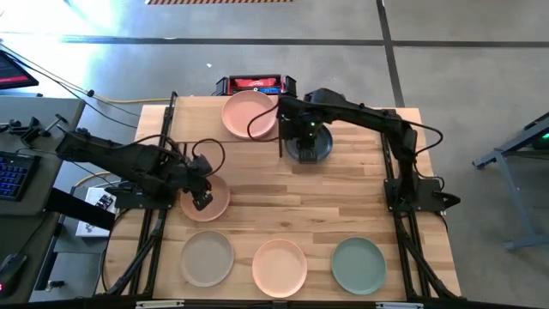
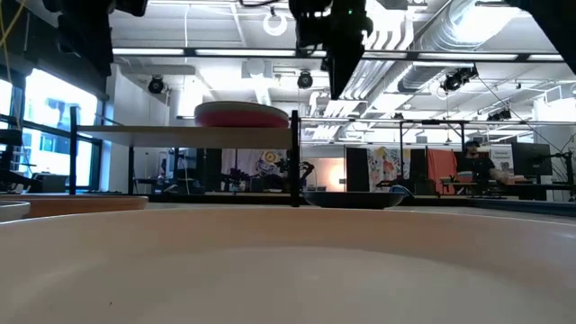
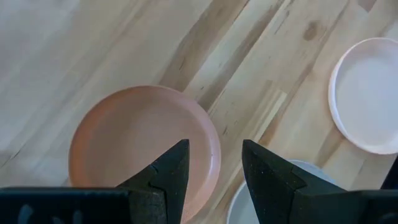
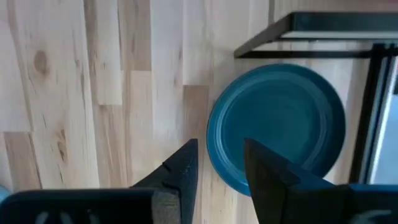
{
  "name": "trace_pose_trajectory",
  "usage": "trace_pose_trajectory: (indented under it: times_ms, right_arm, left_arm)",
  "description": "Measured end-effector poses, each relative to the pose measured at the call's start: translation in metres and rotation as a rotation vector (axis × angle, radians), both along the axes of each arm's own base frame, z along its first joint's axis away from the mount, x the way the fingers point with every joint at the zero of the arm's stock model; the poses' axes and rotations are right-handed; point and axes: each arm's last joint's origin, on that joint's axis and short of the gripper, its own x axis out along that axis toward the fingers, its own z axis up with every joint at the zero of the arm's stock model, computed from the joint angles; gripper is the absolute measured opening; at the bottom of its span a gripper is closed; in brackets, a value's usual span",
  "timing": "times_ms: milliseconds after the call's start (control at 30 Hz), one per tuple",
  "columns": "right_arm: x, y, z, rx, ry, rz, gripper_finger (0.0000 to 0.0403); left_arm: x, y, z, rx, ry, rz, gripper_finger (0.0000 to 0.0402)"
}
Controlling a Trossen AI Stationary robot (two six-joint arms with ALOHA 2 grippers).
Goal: Place and stack plates onto a shelf
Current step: Stack the black plate on top of the light orange plate on the shelf
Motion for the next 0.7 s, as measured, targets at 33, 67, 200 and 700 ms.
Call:
trace_pose_trajectory:
  times_ms: [33, 67, 200, 700]
  right_arm:
    - [0.000, -0.004, -0.003, 0.009, 0.011, -0.008, 0.0108]
    - [0.000, -0.008, -0.006, 0.015, 0.024, -0.017, 0.0108]
    - [-0.004, -0.020, -0.015, 0.087, 0.070, -0.045, 0.0108]
    - [-0.030, -0.019, -0.109, 0.262, 0.339, -0.094, 0.0108]
  left_arm:
    - [-0.001, 0.000, 0.001, 0.002, -0.008, 0.009, 0.0136]
    - [-0.002, 0.001, 0.001, 0.004, -0.012, 0.021, 0.0136]
    - [-0.007, 0.003, 0.004, 0.017, -0.028, 0.063, 0.0136]
    - [-0.010, 0.006, 0.004, 0.067, -0.025, 0.077, 0.0136]
